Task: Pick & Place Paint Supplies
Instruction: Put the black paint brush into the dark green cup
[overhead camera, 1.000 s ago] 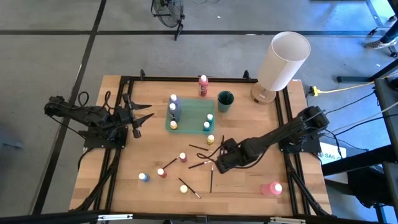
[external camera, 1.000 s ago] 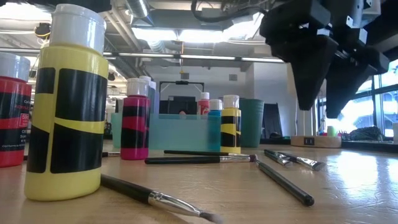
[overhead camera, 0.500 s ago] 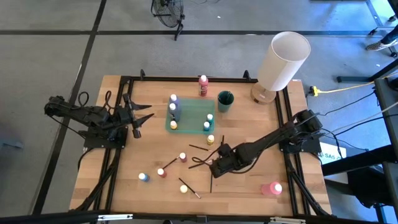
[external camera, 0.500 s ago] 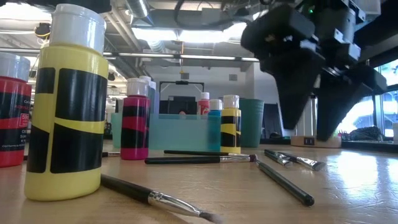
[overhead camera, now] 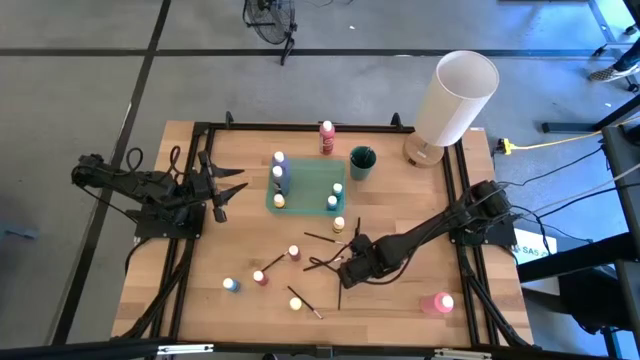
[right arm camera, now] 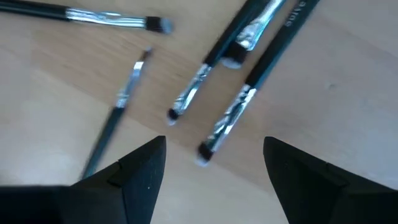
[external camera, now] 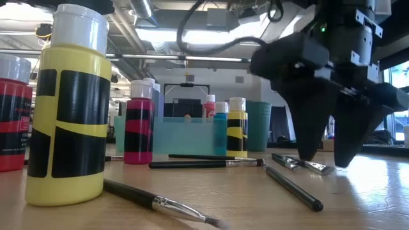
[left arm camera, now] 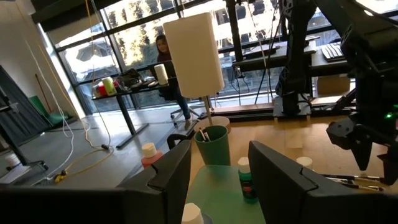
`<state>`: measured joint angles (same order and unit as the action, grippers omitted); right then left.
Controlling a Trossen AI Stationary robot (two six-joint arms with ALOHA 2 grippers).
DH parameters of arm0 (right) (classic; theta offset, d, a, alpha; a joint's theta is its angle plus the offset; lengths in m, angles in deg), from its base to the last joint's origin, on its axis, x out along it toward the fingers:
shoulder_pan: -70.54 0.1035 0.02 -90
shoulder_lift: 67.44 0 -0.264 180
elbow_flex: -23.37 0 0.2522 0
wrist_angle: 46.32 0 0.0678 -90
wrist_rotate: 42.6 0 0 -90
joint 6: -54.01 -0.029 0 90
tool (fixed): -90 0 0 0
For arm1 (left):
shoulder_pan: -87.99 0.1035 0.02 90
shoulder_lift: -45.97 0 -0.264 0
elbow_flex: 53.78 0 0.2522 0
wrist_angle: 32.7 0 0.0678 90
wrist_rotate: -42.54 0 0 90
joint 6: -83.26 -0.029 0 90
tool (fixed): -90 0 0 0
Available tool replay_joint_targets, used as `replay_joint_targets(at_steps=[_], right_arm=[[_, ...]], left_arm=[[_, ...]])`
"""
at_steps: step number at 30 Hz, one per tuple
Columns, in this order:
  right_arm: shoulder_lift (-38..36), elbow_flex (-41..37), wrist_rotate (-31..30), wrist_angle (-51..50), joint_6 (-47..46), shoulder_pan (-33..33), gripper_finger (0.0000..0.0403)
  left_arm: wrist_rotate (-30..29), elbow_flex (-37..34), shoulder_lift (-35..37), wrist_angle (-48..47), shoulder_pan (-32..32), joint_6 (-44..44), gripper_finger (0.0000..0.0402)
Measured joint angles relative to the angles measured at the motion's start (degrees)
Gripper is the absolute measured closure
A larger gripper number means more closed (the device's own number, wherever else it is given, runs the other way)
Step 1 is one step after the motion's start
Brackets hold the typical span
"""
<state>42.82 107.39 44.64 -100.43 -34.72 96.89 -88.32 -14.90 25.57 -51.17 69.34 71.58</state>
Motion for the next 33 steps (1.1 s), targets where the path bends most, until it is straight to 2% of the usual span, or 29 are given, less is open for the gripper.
replay_joint_targets(at_steps=[17, 33], right_arm=[[1.66, 0.22, 1.75, -5.37, -5.44, -0.15, 0.0131], [1.7, 0.06, 3.32, -7.58, -7.04, -0.46, 0.0177]], left_arm=[[-0.01, 0.0, 0.0, -0.35, 0.01, 0.02, 0.0245], [0.0, 0.0, 0.0, -0.35, 0.02, 0.02, 0.0245]])
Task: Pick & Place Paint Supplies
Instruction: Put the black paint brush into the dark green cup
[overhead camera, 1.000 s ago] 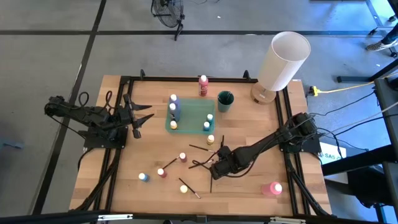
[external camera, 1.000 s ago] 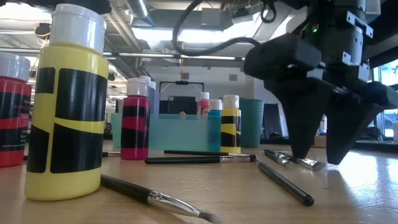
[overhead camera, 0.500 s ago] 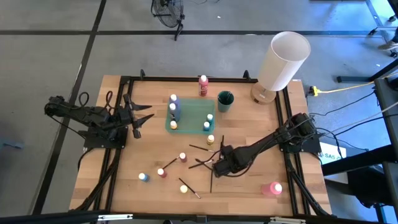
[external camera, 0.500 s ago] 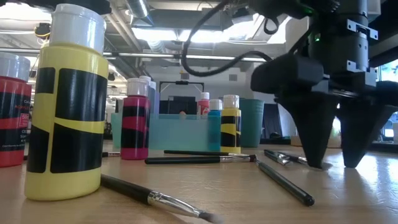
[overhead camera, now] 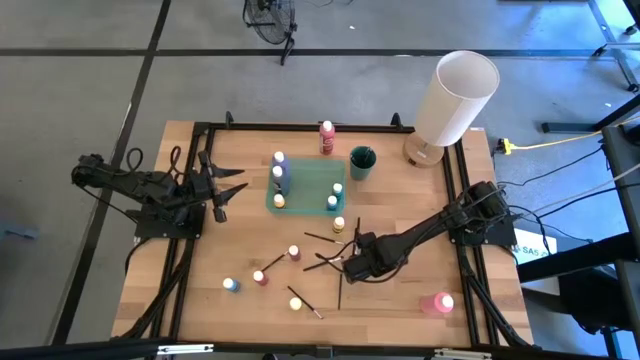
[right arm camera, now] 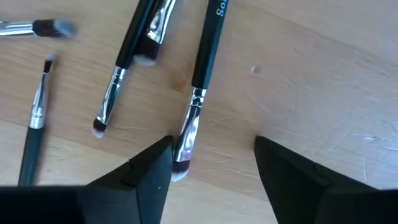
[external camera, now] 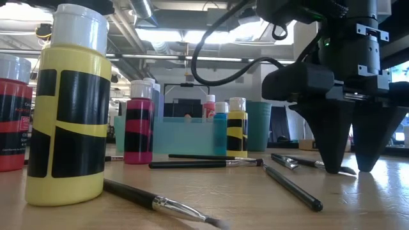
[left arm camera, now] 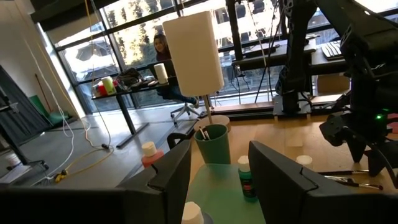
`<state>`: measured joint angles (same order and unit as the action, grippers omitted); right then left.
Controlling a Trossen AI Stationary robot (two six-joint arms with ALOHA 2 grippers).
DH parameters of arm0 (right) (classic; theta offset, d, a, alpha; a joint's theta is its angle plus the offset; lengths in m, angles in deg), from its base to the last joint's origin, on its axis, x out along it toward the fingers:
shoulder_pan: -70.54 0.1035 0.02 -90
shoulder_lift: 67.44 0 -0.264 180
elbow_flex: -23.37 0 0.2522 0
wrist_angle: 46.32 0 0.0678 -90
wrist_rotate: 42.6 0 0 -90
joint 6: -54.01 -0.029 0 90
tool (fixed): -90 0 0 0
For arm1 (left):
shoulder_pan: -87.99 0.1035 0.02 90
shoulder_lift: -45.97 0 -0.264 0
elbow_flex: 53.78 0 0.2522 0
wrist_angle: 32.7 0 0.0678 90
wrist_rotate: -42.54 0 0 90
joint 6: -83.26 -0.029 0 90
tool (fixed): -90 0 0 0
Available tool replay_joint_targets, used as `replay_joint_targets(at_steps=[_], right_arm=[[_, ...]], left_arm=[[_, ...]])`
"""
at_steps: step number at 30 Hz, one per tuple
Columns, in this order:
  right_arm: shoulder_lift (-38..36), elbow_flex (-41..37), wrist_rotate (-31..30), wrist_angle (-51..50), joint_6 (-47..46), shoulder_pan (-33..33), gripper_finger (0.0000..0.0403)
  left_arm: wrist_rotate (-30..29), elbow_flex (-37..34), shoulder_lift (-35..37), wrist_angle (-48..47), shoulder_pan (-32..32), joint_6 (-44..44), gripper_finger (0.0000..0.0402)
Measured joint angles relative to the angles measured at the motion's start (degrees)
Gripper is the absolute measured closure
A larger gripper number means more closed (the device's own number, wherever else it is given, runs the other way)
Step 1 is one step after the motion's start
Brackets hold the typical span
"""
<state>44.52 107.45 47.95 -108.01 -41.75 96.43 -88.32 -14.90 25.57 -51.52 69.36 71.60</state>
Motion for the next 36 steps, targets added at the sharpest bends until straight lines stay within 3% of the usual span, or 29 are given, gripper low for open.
replay_joint_targets(at_steps=[18, 30, 36], right_arm=[[0.04, -0.08, 2.11, 0.39, 0.15, -0.29, 0.0322], [0.09, -0.08, 3.09, 0.93, 1.02, -0.79, 0.0388], [0.07, -0.08, 3.07, 1.32, 1.99, -0.79, 0.0397]], left_arm=[[0.0, 0.0, 0.0, 0.02, -0.01, 0.0, 0.0245], [0.0, 0.0, 0.0, 0.02, -0.02, 0.02, 0.0245], [0.0, 0.0, 0.0, 0.01, -0.02, 0.02, 0.0245]])
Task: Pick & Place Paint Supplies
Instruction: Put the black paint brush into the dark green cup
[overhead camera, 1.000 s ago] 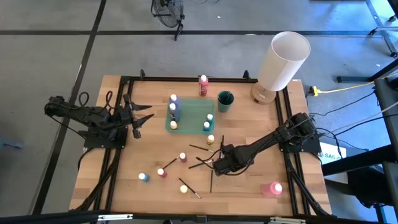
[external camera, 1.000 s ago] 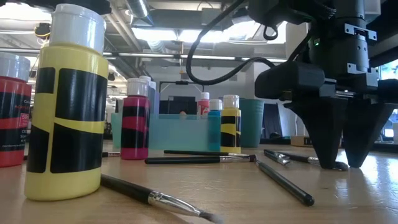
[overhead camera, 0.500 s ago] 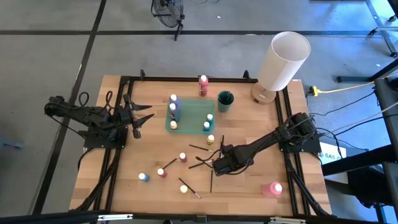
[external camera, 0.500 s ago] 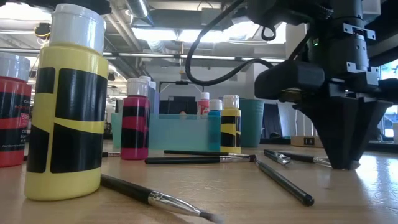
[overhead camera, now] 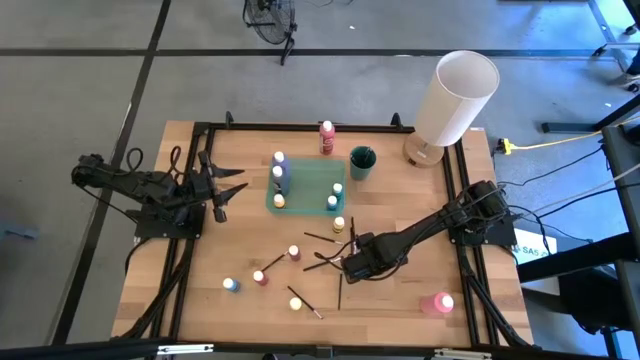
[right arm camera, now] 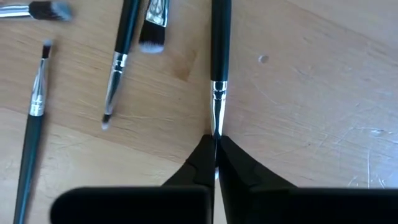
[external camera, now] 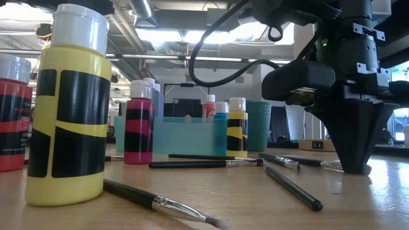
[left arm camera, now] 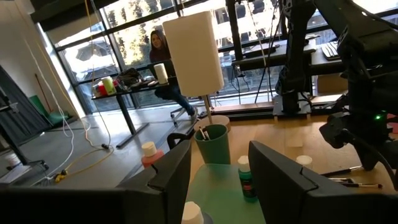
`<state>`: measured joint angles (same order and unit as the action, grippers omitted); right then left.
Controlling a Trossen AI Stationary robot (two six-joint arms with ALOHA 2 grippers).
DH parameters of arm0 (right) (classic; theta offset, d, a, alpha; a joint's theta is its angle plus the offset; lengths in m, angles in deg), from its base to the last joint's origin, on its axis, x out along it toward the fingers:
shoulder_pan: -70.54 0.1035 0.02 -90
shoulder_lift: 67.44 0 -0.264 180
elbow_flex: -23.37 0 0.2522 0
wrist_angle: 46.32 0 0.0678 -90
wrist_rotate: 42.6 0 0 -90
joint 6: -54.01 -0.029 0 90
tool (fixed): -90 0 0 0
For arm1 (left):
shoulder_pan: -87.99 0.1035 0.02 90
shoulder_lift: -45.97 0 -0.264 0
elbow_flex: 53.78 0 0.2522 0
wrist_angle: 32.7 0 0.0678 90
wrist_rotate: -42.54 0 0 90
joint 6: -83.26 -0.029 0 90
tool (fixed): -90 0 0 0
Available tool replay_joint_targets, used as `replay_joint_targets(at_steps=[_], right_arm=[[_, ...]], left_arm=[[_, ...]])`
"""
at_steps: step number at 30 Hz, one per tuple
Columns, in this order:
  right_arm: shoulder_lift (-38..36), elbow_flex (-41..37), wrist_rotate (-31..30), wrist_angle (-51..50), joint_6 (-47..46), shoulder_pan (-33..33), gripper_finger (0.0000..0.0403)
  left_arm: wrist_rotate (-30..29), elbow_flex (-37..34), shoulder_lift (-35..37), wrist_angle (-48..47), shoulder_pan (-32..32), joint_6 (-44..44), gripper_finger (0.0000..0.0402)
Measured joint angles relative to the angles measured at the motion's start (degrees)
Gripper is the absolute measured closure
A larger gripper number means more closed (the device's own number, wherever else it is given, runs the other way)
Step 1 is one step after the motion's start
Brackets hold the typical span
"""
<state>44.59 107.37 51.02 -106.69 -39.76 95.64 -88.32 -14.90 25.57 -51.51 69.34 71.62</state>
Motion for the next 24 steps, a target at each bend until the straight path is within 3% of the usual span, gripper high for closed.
replay_joint_targets(at_steps=[17, 24], right_arm=[[0.0, 0.13, 0.48, 0.17, 0.38, -0.02, 0.0401], [0.44, 5.51, 0.66, -6.51, 2.24, 0.17, 0.0402]], left_arm=[[0.02, 0.0, 0.0, 0.04, 0.0, 0.58, 0.0245], [0.01, 0.0, 0.02, 0.38, 0.01, 0.39, 0.0245]])
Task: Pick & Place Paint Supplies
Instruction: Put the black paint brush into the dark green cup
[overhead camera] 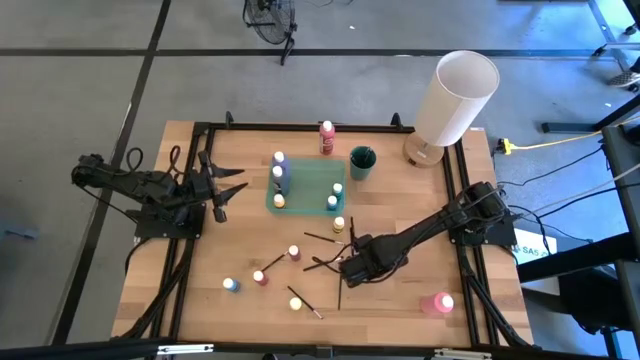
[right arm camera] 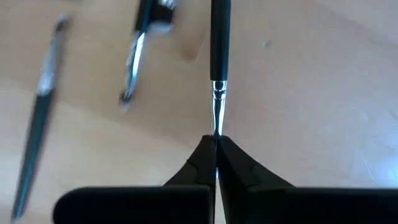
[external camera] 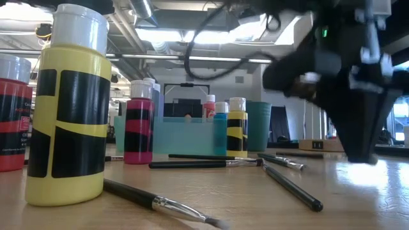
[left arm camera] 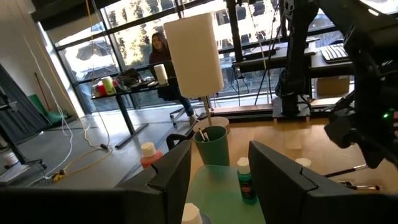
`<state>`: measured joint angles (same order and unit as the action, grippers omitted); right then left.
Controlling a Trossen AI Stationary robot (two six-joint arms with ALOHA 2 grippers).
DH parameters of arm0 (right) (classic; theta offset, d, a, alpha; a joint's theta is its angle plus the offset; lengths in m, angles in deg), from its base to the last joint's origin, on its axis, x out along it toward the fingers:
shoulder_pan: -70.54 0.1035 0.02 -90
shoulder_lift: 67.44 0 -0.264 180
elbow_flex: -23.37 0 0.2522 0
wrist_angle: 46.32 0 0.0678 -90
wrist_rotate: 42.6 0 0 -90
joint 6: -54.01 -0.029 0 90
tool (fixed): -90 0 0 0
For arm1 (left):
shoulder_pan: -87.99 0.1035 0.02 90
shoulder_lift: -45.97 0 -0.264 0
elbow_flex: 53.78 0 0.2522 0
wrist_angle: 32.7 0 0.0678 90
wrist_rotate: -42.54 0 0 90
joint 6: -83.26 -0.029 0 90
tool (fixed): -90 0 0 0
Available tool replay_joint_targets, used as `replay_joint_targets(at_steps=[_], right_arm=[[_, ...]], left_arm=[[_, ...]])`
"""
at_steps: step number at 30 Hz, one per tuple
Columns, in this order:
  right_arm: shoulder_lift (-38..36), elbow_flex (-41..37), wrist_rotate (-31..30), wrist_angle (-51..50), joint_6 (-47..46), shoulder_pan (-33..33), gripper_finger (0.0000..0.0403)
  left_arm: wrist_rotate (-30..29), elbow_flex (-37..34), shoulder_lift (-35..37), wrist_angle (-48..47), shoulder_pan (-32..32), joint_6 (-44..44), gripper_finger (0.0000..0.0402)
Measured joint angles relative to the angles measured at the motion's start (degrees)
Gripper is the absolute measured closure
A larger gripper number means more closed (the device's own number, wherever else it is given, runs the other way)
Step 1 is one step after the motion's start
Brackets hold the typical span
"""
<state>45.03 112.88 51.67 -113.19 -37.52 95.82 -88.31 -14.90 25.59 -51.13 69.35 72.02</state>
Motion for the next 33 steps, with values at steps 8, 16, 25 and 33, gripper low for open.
replay_joint_targets(at_steps=[8, 16, 25, 33], right_arm=[[-0.11, 9.93, -0.44, -11.88, 0.91, 0.39, 0.0402], [-0.29, 20.34, -2.95, -19.17, 2.07, 1.14, 0.0402], [-0.31, 26.22, -4.48, -16.67, 6.81, 0.53, 0.0402], [-0.33, 26.29, -7.21, -6.95, 12.76, -0.33, 0.0402]], left_arm=[[-0.01, 0.0, 0.0, -0.1, 0.01, -3.84, 0.0245], [1.79, 0.0, -0.02, 0.1, -0.01, -8.34, 0.0245], [17.29, 0.0, -3.64, 2.05, -0.03, -18.08, 0.0245], [16.51, 0.0, -10.86, 3.69, -2.99, -27.34, 0.0245]])
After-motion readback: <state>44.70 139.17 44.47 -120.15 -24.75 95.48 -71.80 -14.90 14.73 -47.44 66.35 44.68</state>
